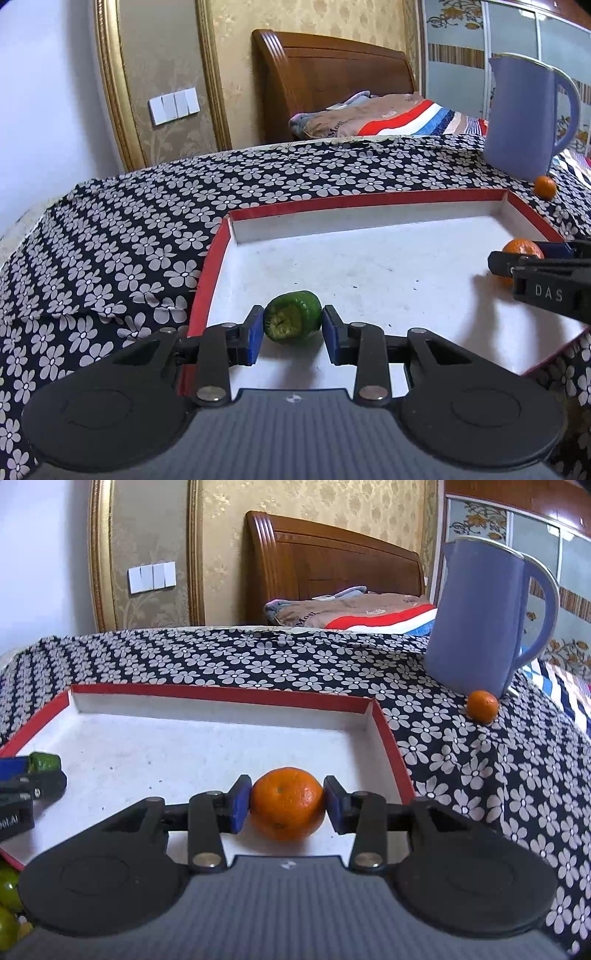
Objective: Organize fruits
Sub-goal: 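Carry both items over the tray and open both grippers to drop them, then withdraw both grippers from the tray back toward the fruit row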
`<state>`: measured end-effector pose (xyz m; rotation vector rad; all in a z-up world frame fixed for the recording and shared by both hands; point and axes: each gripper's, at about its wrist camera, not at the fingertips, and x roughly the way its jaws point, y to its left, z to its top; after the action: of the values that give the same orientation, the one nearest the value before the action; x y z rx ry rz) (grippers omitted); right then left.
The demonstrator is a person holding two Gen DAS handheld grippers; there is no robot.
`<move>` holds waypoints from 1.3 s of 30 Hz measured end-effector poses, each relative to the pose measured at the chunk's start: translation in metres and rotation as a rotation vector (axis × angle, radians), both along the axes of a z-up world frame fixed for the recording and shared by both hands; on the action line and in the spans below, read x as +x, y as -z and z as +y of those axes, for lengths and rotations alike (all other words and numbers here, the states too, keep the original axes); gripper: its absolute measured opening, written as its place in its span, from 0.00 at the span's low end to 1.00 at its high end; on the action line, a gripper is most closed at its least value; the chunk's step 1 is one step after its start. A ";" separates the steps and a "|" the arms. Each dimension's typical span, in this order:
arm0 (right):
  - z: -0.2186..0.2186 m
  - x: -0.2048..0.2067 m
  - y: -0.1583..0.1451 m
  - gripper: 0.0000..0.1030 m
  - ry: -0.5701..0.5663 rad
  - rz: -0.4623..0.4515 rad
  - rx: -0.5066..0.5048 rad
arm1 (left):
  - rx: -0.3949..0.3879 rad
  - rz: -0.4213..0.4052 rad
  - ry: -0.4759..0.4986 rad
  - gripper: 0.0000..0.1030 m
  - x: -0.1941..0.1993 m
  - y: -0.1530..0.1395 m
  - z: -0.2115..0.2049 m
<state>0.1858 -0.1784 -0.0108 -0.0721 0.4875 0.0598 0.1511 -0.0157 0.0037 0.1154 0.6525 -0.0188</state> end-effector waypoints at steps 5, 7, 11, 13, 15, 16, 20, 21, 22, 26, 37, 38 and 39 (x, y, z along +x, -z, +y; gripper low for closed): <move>-0.004 -0.021 -0.011 0.88 0.042 -0.091 -0.004 | -0.052 0.000 0.006 0.33 -0.011 -0.002 0.009; -0.008 -0.034 -0.019 0.88 0.031 -0.124 0.008 | -0.053 -0.046 -0.006 0.49 -0.023 -0.007 0.013; -0.027 -0.071 -0.023 0.88 0.018 -0.160 0.092 | -0.008 -0.186 -0.043 0.68 -0.067 -0.016 0.023; -0.036 -0.086 -0.018 0.88 0.002 -0.152 0.121 | 0.006 -0.221 -0.065 0.68 -0.088 -0.017 0.029; -0.044 -0.101 -0.014 0.88 -0.015 -0.137 0.155 | -0.025 -0.217 -0.069 0.68 -0.105 -0.016 0.041; -0.048 -0.110 -0.012 0.88 -0.027 -0.135 0.176 | -0.044 -0.211 -0.079 0.68 -0.111 -0.015 0.048; -0.054 -0.140 -0.005 0.85 -0.078 -0.141 0.195 | -0.084 -0.181 -0.099 0.68 -0.127 -0.009 0.069; -0.053 -0.144 -0.003 0.83 -0.082 -0.129 0.179 | -0.087 -0.172 -0.104 0.68 -0.129 -0.008 0.073; -0.051 -0.146 -0.001 0.81 -0.093 -0.109 0.154 | -0.085 -0.167 -0.112 0.68 -0.131 -0.007 0.077; -0.049 -0.155 0.013 0.72 -0.107 -0.046 0.110 | -0.111 -0.112 -0.111 0.68 -0.132 0.001 0.090; -0.047 -0.153 0.022 0.65 -0.130 -0.010 0.128 | -0.137 -0.118 -0.063 0.68 -0.137 0.001 0.089; -0.048 -0.152 0.022 0.65 -0.129 -0.008 0.130 | -0.152 -0.129 -0.049 0.70 -0.139 -0.001 0.090; -0.049 -0.151 0.023 0.65 -0.121 -0.006 0.132 | -0.161 -0.134 -0.018 0.78 -0.141 -0.002 0.089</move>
<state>0.0349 -0.2273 -0.0338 0.0273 0.4715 0.2102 0.0099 0.0732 0.0059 -0.0440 0.5161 -0.0452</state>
